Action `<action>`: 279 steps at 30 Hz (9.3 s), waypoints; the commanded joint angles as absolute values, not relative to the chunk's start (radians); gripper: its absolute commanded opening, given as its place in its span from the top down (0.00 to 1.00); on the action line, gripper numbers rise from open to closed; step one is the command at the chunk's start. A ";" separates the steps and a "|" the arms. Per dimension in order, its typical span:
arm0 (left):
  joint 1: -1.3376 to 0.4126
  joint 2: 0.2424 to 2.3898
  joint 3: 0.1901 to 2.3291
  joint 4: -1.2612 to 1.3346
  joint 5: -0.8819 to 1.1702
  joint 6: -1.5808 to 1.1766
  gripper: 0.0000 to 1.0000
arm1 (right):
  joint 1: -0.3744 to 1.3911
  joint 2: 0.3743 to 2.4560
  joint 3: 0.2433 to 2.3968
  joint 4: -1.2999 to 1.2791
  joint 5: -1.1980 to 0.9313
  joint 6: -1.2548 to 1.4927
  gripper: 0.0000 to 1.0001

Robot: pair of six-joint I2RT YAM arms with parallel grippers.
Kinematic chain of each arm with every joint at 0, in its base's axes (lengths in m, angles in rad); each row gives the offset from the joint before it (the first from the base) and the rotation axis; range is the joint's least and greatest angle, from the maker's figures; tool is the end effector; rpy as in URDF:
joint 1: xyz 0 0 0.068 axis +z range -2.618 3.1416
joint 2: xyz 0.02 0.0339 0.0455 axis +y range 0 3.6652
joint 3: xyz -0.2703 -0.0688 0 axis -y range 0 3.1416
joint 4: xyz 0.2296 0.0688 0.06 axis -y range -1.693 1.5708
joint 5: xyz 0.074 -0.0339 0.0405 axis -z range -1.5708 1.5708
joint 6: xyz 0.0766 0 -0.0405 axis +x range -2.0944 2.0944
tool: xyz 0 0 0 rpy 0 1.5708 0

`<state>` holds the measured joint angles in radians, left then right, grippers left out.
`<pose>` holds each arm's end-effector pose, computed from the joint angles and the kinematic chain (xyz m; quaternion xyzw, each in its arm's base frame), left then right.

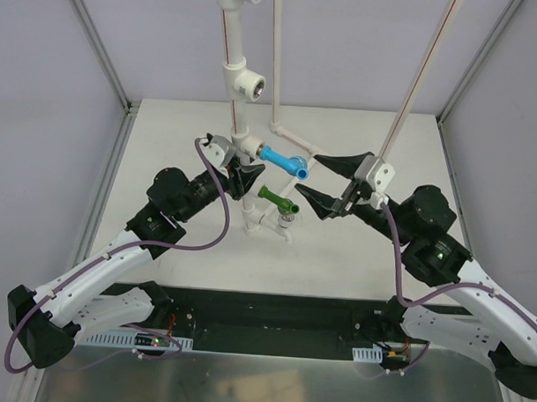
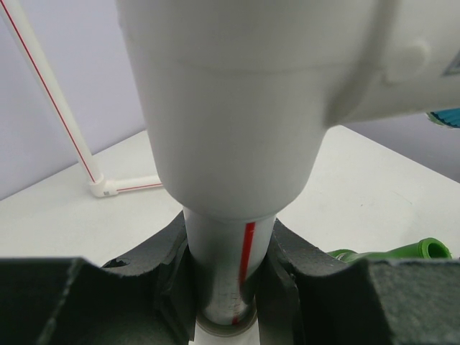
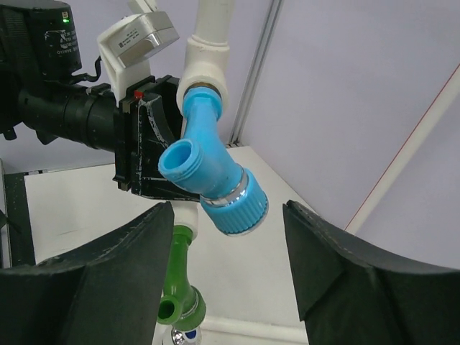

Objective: Install the water faucets

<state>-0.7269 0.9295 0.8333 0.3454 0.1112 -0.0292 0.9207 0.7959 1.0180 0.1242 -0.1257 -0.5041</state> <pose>0.1723 -0.1646 0.4048 0.2507 0.5609 -0.3227 0.7200 0.1030 0.1513 0.4666 -0.4138 0.4005 0.2042 0.7916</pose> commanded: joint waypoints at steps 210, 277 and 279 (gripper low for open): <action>-0.741 0.905 0.838 0.282 0.120 -0.143 1.00 | 1.078 1.028 1.164 0.213 0.308 0.509 1.00; -0.739 0.913 0.848 0.281 0.144 -0.127 1.00 | 1.048 0.747 0.945 0.193 -0.126 -1.443 0.34; -0.741 0.908 0.847 0.278 0.143 -0.126 1.00 | 1.048 0.765 0.966 0.199 -0.136 -1.500 0.34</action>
<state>-0.7334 0.9154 0.8391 0.3153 0.1078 -0.0284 1.0504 0.7498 0.9348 0.1219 -0.0467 -1.2301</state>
